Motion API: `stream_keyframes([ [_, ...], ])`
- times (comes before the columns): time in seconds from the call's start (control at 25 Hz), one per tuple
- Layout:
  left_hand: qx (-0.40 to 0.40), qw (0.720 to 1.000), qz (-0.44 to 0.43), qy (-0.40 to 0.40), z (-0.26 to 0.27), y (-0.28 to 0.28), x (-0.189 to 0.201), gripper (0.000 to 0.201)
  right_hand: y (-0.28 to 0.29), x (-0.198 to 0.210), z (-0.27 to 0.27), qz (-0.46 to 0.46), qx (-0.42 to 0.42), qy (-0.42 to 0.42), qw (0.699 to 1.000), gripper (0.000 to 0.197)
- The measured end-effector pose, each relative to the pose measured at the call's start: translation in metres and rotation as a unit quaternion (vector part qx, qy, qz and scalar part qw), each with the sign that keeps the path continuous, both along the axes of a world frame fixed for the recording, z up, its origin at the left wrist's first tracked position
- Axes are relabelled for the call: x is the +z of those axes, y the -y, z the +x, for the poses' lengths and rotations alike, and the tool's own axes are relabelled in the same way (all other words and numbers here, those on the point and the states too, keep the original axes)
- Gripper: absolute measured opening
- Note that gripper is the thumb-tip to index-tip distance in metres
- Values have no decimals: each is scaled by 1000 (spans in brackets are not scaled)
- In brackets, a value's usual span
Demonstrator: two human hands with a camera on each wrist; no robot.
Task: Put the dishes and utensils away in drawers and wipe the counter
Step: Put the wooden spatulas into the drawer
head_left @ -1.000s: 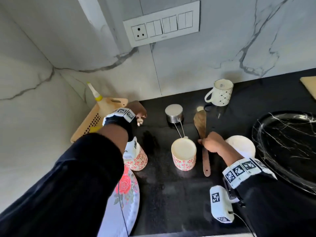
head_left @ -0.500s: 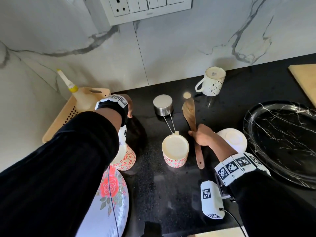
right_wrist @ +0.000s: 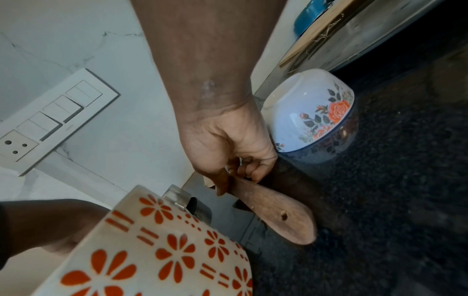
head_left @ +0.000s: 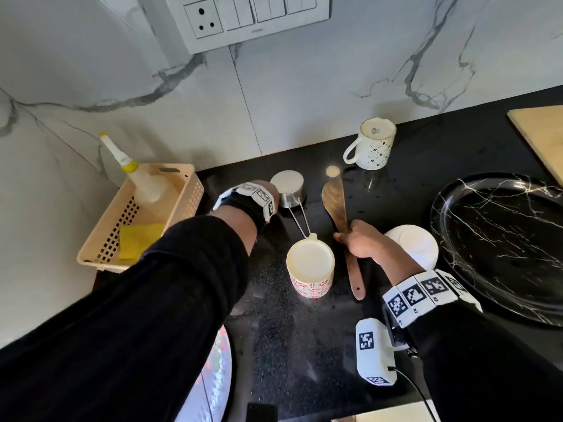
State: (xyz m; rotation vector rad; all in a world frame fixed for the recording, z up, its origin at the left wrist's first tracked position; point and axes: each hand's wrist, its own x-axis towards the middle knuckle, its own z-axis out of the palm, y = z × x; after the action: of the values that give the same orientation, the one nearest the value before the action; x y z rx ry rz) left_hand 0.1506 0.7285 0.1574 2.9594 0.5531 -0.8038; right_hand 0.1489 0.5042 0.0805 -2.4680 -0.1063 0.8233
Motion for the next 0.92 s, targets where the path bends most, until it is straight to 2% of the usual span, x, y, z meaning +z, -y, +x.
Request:
stream_keyframes([
  [0.04,-8,1000,-7,-3,-2,6,-1,27,3,0,0,12,-1,-6,1000,43],
  [0.12,-38,997,13,-67,-6,21,2,18,7,0,0,39,-5,-18,999,39],
  [0.2,-19,992,37,-123,-4,23,-1,13,11,3,-2,63,-8,-19,998,36],
  [0.36,22,995,34,-87,-18,26,7,19,14,8,-10,72,2,5,997,29],
  [0.52,93,995,-17,43,-36,12,21,19,13,9,-15,92,-8,12,996,26],
  [0.68,144,967,-86,193,-70,-2,34,24,16,14,-20,94,-5,22,995,30],
  [0.76,172,947,-95,253,-93,-1,45,23,19,17,-24,115,-7,19,993,25],
  [0.84,158,920,-83,349,-121,6,57,22,24,19,-30,153,-28,17,988,22],
  [0.92,138,868,-131,459,-157,19,71,19,31,25,-40,224,-70,-9,972,20],
])
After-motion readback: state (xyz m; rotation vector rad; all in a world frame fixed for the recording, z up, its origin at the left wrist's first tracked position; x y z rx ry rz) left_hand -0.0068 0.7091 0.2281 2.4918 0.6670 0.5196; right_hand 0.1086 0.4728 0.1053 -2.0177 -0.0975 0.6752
